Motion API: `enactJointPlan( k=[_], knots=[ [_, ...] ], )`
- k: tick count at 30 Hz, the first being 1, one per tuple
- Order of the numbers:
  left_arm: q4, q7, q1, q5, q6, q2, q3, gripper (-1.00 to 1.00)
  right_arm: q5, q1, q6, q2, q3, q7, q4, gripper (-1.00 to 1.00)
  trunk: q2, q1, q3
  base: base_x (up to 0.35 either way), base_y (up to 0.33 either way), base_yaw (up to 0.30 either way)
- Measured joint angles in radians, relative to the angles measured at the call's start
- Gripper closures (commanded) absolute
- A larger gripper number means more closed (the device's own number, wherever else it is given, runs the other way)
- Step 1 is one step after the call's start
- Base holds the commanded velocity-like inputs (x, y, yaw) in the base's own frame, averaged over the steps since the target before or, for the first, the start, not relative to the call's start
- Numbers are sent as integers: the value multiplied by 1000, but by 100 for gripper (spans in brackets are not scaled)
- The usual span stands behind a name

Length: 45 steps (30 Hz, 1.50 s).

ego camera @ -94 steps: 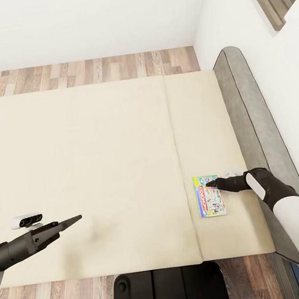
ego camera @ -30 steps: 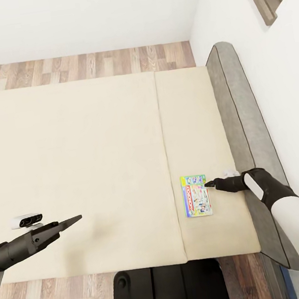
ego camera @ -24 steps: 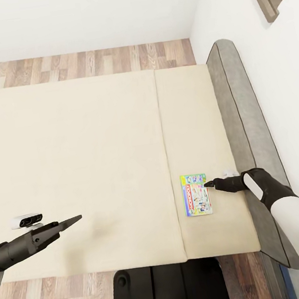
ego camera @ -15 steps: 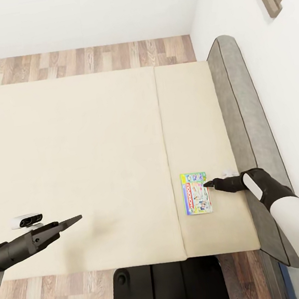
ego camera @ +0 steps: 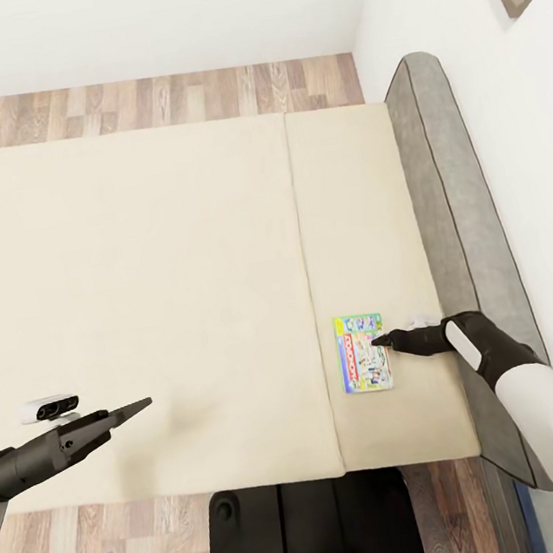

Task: Put all the toys in the child's room - the three board games (two on the bed and one on the table), the two jigsaw puzzles on the table, and the tennis ball on the table - inside the toy box on the table in the child's room.

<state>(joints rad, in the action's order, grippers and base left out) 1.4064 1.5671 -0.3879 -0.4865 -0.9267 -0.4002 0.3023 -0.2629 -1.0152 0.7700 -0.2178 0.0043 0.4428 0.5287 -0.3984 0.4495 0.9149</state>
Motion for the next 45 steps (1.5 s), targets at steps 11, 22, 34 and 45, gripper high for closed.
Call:
enactJointPlan(
  k=[11, 22, 34, 45],
  knots=[
    [0, 0, 1, 1, 0, 0, 1, -100, 29, 0, 6, -9, 1, 49, 19, -100, -1, -1, 18, 0, 0, 0],
    [0, 0, 1, 1, 0, 0, 1, -100, 28, 0, 7, -20, 1, 61, 27, -100, -1, -1, 28, 0, 0, 0],
    [0, 0, 1, 1, 0, 0, 0, -100, 31, 0, 9, -20, 2, 61, 30, -100, -1, -1, 29, 0, 0, 0],
    [1, 0, 1, 2, 0, 0, 1, -100, 32, 0, 9, -20, 2, 61, 30, -100, -1, -1, 29, 0, 0, 0]
  ],
)
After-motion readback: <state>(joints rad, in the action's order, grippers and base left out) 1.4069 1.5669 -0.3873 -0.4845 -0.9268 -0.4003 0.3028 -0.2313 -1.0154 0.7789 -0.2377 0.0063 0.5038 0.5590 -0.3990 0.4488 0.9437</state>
